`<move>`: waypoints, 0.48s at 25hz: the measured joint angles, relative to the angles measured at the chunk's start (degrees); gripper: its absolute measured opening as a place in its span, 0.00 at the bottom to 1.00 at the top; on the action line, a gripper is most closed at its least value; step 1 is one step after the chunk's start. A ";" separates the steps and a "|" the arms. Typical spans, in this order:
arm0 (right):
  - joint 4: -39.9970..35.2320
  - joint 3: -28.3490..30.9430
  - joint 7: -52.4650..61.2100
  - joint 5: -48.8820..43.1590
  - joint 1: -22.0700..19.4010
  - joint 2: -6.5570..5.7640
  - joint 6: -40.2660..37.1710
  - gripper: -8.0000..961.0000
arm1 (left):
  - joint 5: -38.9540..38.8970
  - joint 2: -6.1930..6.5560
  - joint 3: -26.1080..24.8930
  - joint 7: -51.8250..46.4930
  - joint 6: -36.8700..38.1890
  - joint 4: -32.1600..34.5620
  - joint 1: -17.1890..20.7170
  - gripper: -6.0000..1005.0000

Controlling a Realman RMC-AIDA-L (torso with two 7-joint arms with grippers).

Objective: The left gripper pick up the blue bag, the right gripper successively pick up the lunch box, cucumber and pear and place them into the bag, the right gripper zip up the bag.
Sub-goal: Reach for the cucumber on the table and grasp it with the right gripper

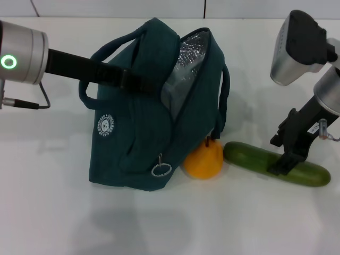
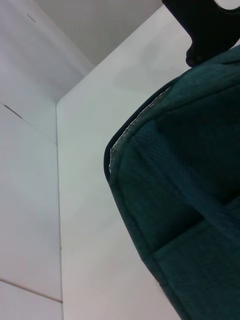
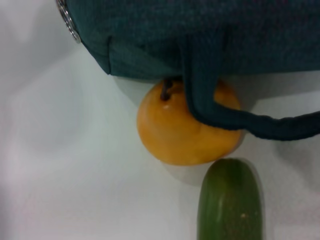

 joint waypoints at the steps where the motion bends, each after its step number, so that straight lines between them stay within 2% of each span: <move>1: 0.50 -0.36 0.00 0.16 0.07 0.01 0.39 0.72 | 0.00 0.00 -0.04 0.10 -0.03 -0.12 -0.17 0.05; 12: 5.18 -1.85 0.01 1.10 1.58 0.12 3.07 0.70 | 0.00 0.01 -0.27 0.25 -0.42 -0.26 -0.36 0.05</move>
